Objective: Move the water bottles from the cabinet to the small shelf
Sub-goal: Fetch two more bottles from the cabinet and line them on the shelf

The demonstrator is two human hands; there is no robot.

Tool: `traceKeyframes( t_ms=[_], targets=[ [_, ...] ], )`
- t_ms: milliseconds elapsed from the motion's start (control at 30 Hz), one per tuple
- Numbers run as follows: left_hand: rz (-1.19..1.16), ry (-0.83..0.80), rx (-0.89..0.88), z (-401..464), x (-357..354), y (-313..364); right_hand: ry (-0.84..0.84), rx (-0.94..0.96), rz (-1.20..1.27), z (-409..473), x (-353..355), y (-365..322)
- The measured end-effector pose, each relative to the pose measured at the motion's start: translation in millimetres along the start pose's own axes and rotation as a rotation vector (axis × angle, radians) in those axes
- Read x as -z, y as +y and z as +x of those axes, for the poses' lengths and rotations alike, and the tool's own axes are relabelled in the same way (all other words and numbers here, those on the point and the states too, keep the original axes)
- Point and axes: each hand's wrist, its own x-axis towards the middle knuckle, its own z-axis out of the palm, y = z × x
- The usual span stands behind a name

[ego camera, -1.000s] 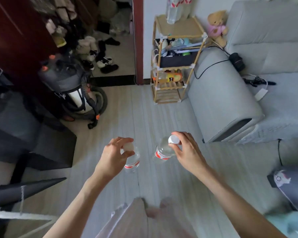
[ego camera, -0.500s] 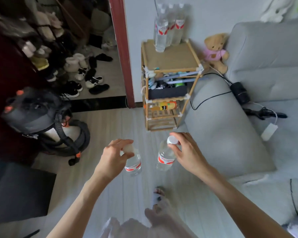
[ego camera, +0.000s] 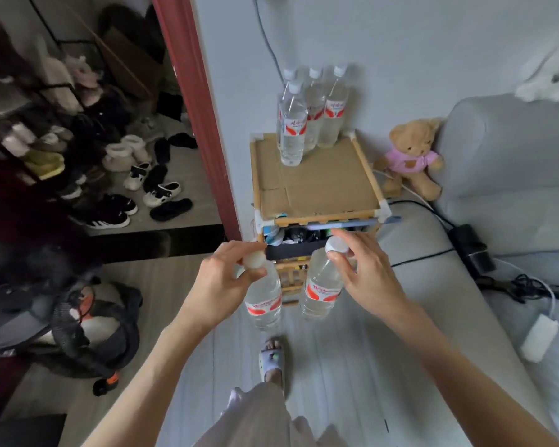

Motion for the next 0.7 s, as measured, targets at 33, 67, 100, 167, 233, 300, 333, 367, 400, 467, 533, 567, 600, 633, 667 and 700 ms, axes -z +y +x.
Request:
traceKeyframes(
  t_ms=[33,67,100,167,233,300,333,367,400,467,533,567,600,633,667,700],
  targets=[
    [-0.005,-0.022,-0.01,22,3,2,0.019,0.014,-0.005,20,0,5],
    [-0.015,-0.03,-0.012,42,5,5,0.034,0.024,-0.007,39,0,9],
    [-0.024,-0.03,-0.021,62,8,8,0.048,0.031,-0.007,57,2,13],
    [-0.02,-0.026,-0.059,102,13,15,0.08,0.046,-0.002,94,6,23],
    [-0.012,-0.021,-0.093,138,16,19,0.1,0.048,0.007,128,9,34],
    [-0.007,-0.015,-0.116,166,17,22,0.108,0.049,0.012,158,12,45],
    [-0.005,-0.011,-0.114,178,16,23,0.105,0.043,0.009,173,13,50],
    [-0.001,-0.006,-0.109,191,14,25,0.095,0.032,0.009,188,14,56],
    [0.001,0.002,-0.106,203,12,26,0.082,0.025,0.008,204,15,62],
    [0.011,0.022,-0.104,227,7,30,0.07,0.038,-0.013,234,17,76],
    [0.033,0.047,-0.083,248,2,33,0.047,0.054,-0.025,262,17,91],
    [0.043,0.063,-0.07,257,-2,35,0.031,0.061,-0.024,276,17,98],
    [0.047,0.084,-0.053,265,-5,36,0.013,0.073,-0.024,289,16,106],
    [0.047,0.106,-0.032,272,-9,38,-0.007,0.086,-0.024,301,16,114],
    [0.045,0.126,-0.008,278,-12,39,-0.03,0.096,-0.022,312,14,122],
    [0.048,0.144,0.014,284,-16,41,-0.055,0.104,-0.019,322,13,130]
  ],
)
